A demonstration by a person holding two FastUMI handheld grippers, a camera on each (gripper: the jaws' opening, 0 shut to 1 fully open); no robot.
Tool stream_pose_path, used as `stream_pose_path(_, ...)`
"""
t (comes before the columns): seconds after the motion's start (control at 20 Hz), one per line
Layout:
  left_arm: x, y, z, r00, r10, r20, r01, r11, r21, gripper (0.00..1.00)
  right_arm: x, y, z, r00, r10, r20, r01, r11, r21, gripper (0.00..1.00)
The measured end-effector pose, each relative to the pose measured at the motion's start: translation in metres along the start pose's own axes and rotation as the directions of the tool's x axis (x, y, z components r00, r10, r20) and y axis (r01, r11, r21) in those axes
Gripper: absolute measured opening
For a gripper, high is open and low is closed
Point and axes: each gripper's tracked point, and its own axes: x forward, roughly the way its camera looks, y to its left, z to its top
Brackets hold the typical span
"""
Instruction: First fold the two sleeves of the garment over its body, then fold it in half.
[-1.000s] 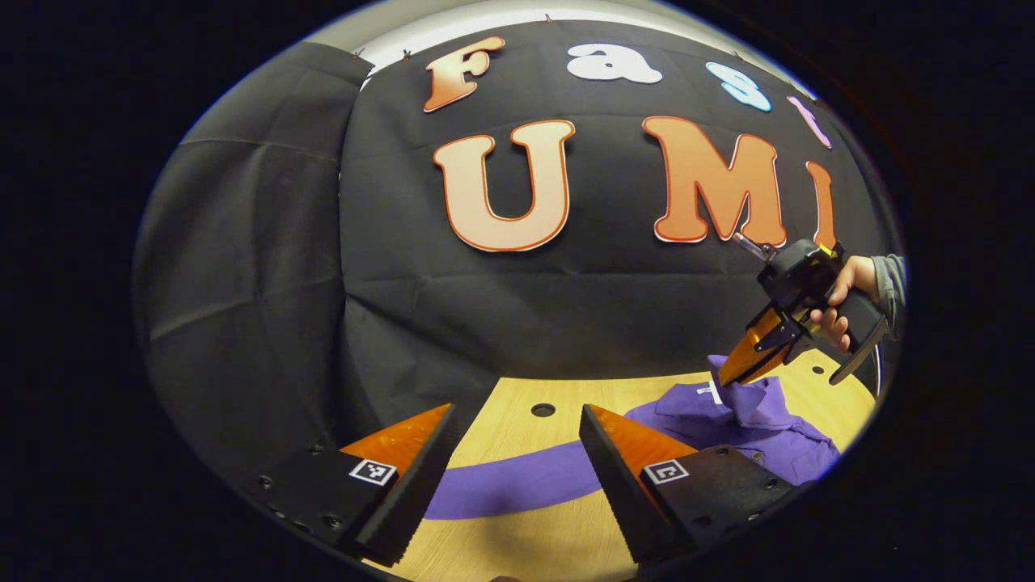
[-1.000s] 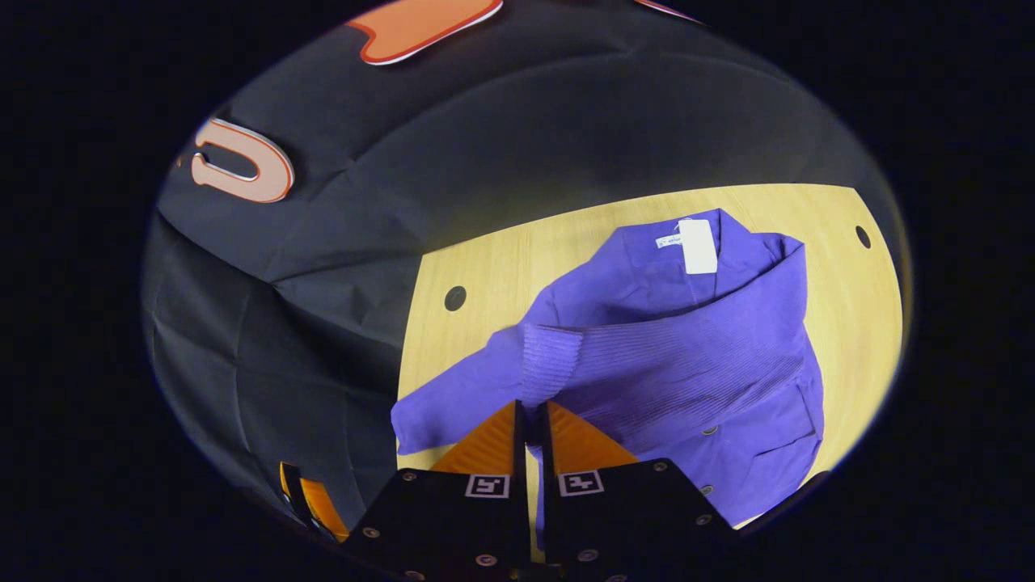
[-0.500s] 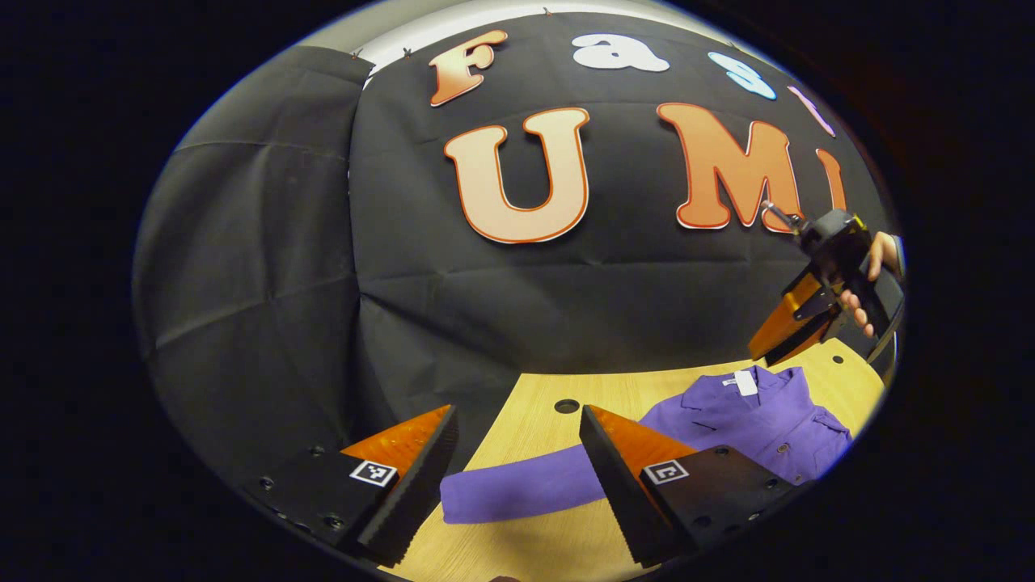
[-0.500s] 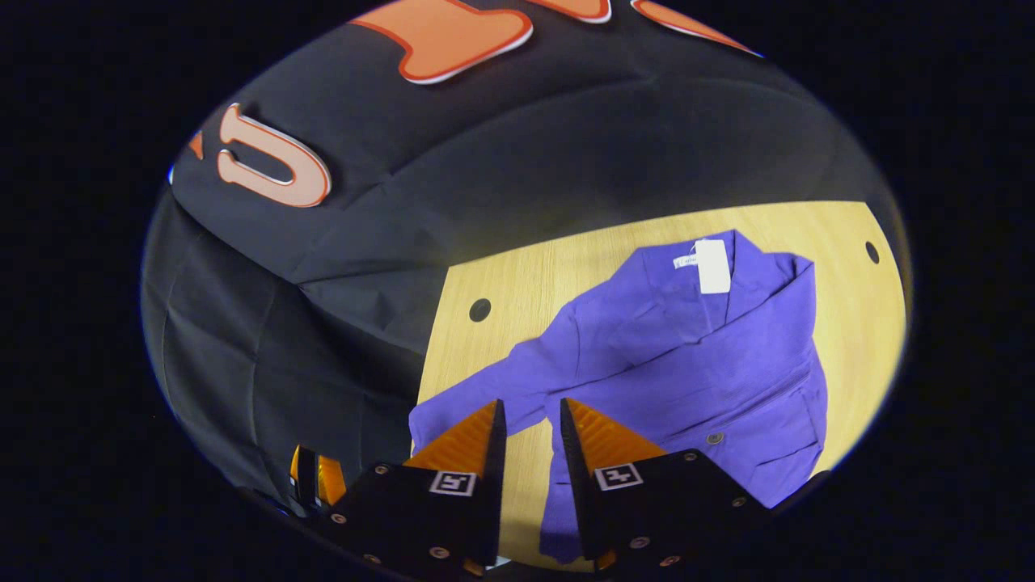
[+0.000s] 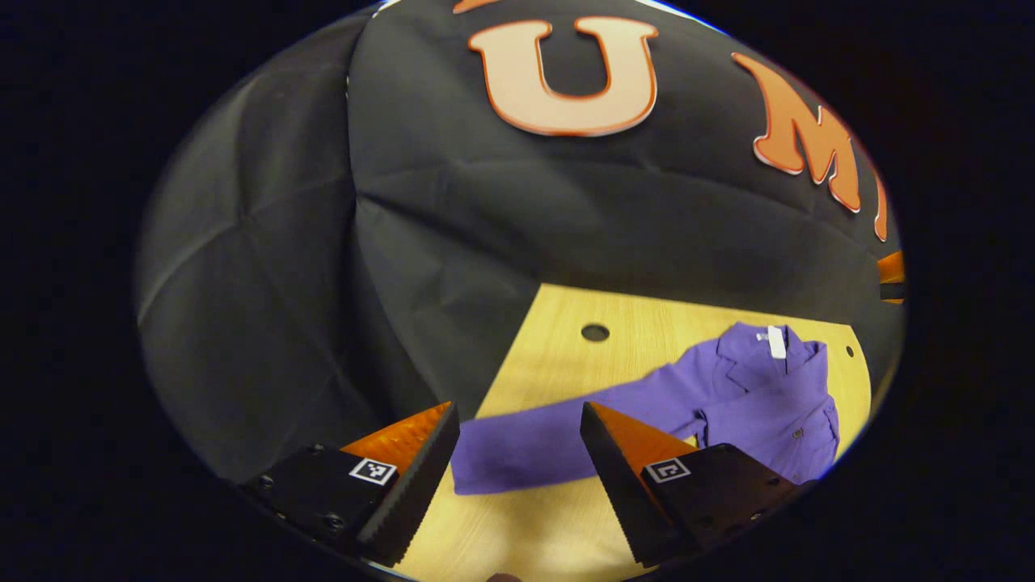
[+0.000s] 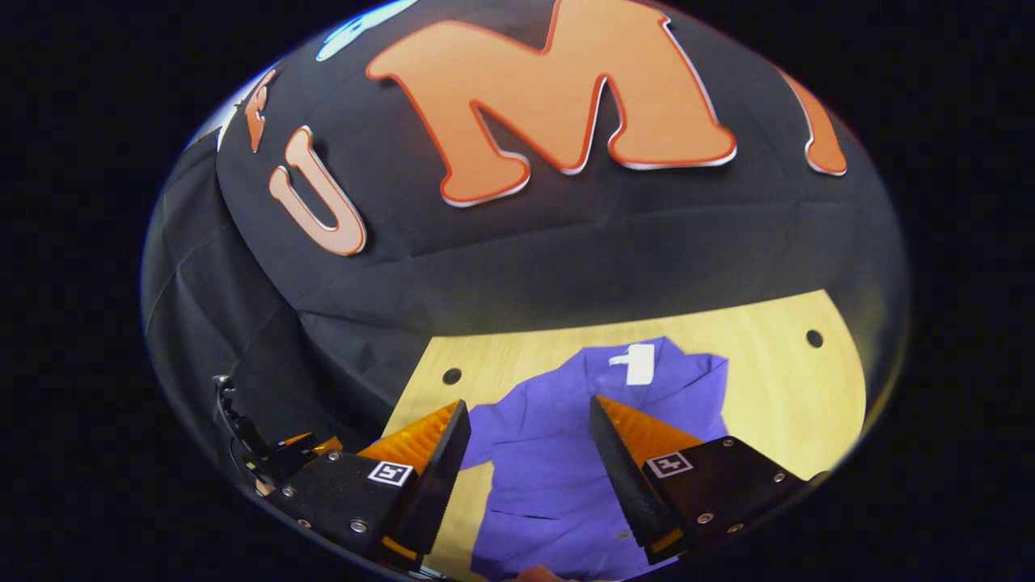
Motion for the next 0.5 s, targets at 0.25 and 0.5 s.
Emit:
stream_pose_path(0.25,0.032,0.002,-0.044,0.977,-0.03,-0.209,0.027,0.999,-0.019,0.96,-0.044,-0.057,0.034,0.979,-0.123,0.164,0.134,0.989,-0.059,0.95)
stream_pose_path(0.5,0.062,0.005,-0.083,0.912,-0.068,-0.405,0.017,0.992,-0.127,0.96,-0.081,-0.089,0.048,0.95,-0.184,0.254,0.201,0.979,-0.042,0.95)
